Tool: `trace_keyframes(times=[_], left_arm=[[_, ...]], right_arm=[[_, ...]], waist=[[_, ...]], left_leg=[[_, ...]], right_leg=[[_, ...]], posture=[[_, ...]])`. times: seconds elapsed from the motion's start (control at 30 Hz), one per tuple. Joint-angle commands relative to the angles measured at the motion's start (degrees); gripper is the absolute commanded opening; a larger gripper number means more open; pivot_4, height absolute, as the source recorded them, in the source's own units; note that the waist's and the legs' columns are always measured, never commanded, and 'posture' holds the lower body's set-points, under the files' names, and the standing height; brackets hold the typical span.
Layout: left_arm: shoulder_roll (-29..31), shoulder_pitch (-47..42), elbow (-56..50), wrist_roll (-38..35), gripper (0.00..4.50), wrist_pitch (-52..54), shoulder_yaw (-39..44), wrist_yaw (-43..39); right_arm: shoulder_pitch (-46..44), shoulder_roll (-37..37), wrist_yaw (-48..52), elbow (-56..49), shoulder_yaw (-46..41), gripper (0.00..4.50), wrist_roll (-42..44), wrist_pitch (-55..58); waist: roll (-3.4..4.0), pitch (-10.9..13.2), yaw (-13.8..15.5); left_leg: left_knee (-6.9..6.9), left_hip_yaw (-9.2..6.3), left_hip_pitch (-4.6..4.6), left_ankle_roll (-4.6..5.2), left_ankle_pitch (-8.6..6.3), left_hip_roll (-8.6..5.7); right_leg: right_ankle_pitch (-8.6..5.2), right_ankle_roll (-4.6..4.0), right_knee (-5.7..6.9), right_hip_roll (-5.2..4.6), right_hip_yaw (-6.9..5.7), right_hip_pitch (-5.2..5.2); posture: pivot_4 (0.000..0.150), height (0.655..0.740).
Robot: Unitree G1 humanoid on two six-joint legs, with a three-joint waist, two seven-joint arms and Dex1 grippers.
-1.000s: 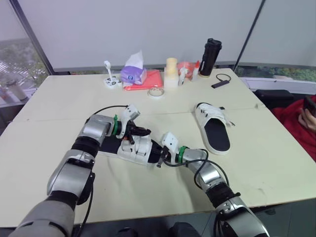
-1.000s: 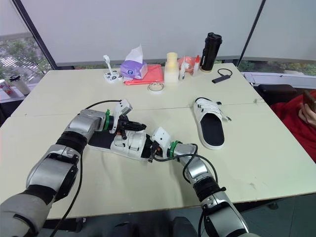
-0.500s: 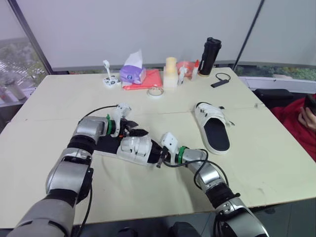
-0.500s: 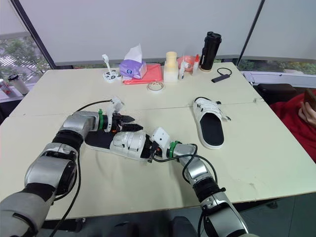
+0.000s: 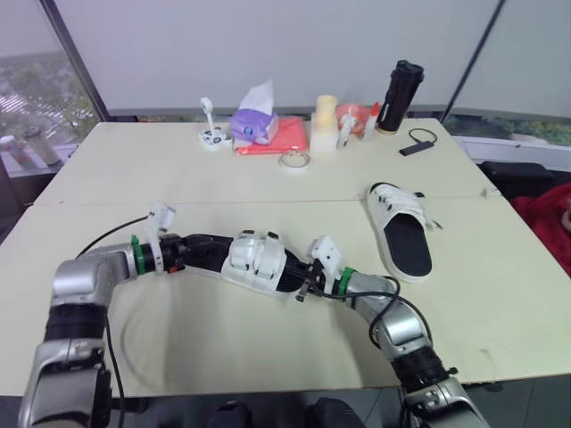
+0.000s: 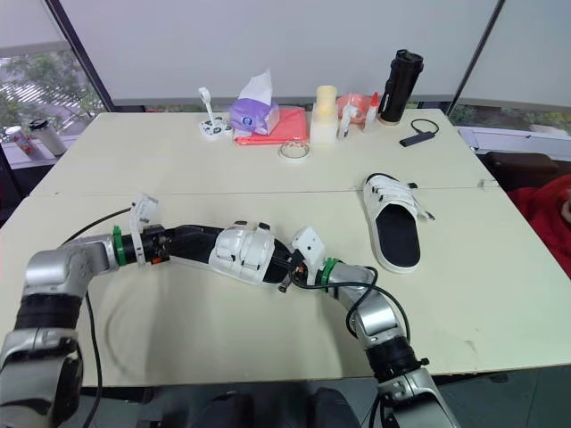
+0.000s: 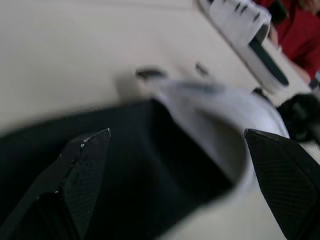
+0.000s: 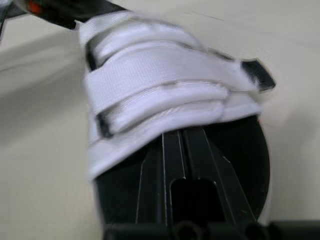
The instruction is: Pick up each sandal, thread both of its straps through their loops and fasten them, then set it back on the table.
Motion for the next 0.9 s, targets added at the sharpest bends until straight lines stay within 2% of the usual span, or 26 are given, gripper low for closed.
trace_keyframes(times=[0.03, 0.27, 0.37, 0.57, 0.8, 0.9], left_arm=[[1.6, 2.1, -7.7, -3.1, 4.5, 1.8, 1.4, 1.1], [0.7, 2.1, -7.9, -5.0, 4.5, 1.3, 0.0, 2.6], [0.0, 1.4, -6.0, -4.7, 4.5, 0.3, -1.5, 2.7], [-1.2, -1.8, -0.3, -2.7, 4.5, -3.3, -5.9, 0.7], [-2.8, -5.3, 5.3, -1.1, 4.5, -6.4, -10.1, -1.8], [-5.2, -7.2, 6.6, -3.5, 4.5, -3.7, -10.0, -2.8]], right_arm=[[1.4, -3.9, 0.6, -8.6, -0.4, 0.85, 0.5, 3.1], [5.0, -13.8, 1.6, -19.2, -7.0, 4.45, 5.5, 12.0], [5.8, -18.1, 2.0, -24.1, -11.5, 4.49, 9.3, 18.0], [7.5, -21.9, -1.0, -29.3, -20.9, 4.49, 15.6, 25.6], [9.1, -22.2, -3.8, -32.3, -23.0, 4.49, 18.8, 28.9], [10.0, -22.1, -4.8, -34.1, -22.6, 4.49, 19.8, 29.7]], waist=[[0.06, 0.1, 0.4], [0.08, 0.3, 0.5], [0.13, 0.4, 0.5], [0.08, 0.4, 0.5], [0.08, 0.4, 0.6], [0.08, 0.4, 0.6]], left_leg=[[0.01, 0.01, 0.01, 0.0, 0.0, -0.06], [0.1, 0.03, 0.04, 0.03, -0.01, -0.11], [0.21, 0.03, 0.0, 0.05, -0.02, -0.08], [0.32, 0.0, -0.01, 0.16, -0.08, -0.02], [0.41, 0.02, -0.02, 0.17, -0.08, -0.05], [0.43, 0.02, -0.01, 0.17, -0.08, -0.06]], right_leg=[[0.0, 0.0, -0.01, -0.07, -0.02, 0.02], [0.0, 0.01, -0.05, -0.11, -0.06, 0.1], [0.01, 0.02, -0.04, 0.03, -0.06, 0.11], [0.01, 0.03, -0.02, 0.27, -0.04, 0.14], [0.02, 0.07, -0.01, 0.36, -0.02, 0.19], [0.03, 0.09, -0.01, 0.38, -0.02, 0.22]], posture=[[0.15, 0.74], [0.15, 0.74], [0.15, 0.74], [0.15, 0.74], [0.15, 0.74], [0.15, 0.74]])
